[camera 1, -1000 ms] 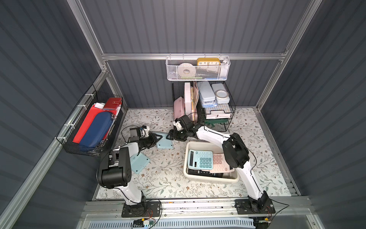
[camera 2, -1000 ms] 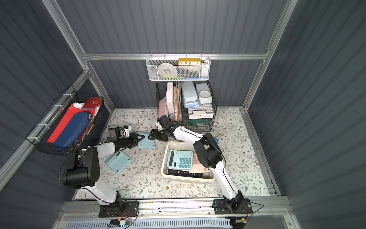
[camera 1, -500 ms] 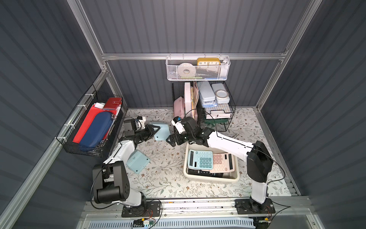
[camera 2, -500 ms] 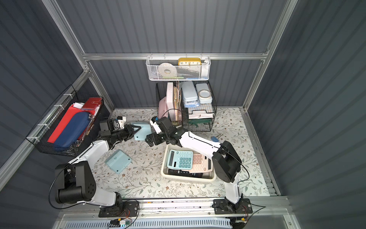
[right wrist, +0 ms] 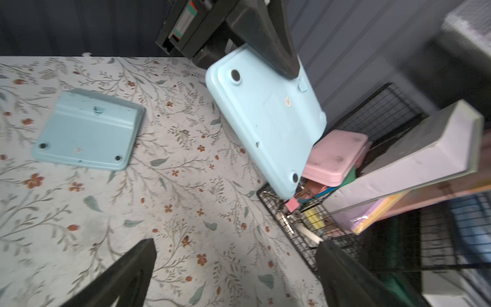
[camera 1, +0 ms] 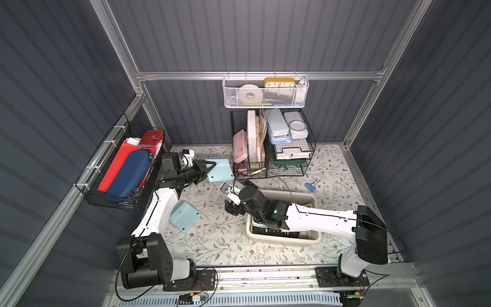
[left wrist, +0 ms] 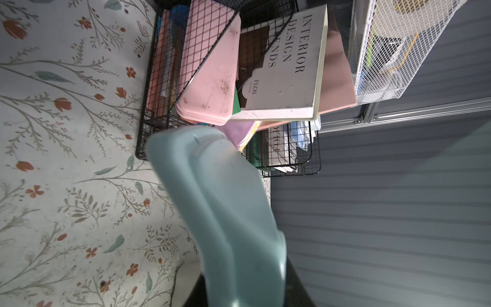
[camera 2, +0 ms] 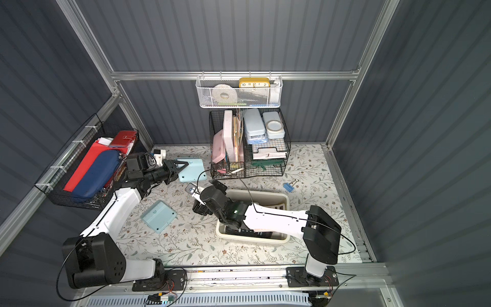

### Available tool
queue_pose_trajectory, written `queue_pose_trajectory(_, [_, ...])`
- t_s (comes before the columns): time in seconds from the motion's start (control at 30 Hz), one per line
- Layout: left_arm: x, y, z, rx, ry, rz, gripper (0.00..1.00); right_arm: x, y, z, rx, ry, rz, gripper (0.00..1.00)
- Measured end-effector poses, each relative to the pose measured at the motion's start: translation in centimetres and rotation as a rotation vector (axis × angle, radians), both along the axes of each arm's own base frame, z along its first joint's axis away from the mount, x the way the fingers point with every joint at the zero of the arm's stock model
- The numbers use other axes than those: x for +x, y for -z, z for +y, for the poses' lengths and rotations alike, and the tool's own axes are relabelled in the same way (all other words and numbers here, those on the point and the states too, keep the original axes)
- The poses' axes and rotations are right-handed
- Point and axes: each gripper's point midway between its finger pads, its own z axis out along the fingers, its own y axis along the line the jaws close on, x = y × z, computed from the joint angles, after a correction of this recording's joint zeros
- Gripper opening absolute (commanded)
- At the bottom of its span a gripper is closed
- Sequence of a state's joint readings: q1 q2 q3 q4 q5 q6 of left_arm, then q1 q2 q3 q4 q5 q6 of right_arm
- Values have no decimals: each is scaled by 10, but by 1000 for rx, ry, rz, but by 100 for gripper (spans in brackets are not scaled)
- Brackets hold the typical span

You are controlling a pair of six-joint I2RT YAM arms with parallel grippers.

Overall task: Put the calculator in the storage box
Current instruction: Pick up the calculator at the center of the board.

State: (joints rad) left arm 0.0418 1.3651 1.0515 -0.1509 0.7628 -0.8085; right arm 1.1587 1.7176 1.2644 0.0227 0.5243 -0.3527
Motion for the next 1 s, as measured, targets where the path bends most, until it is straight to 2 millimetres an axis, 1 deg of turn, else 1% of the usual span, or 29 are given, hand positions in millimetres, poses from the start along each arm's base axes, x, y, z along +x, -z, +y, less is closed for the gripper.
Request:
queue_pose_trajectory(0.07, [-4,-2,-9,-9,11,14,14,7,2,0,-57,37,-76,99])
queue_pose_trajectory(0.23, [-16,-3,-38,-28,54,58,14,20,21,0,-220,118,-198,99])
queue_pose_trajectory(0.33, [-17,1,-43,-28,44,88,14,24,25,-4,-269,157,-236,99])
queue_pose_trajectory(0.5, [-20,-3,-46,-41,31,100,15,27,16,-9,-277,200,-273,92])
queue_pose_trajectory(0.63, [-22,-5,-49,-48,36,104,15,29,7,-10,-252,224,-296,80])
queue_pose_trajectory(0.67, [-22,-4,-49,-49,36,107,15,29,5,-11,-242,228,-299,79])
queue_pose_trajectory(0.87, [-23,1,-49,-44,31,120,14,24,-15,-22,-167,234,-307,77])
queue_pose_trajectory(1.0, [-24,2,-49,-43,31,123,15,23,-27,-25,-110,234,-303,74])
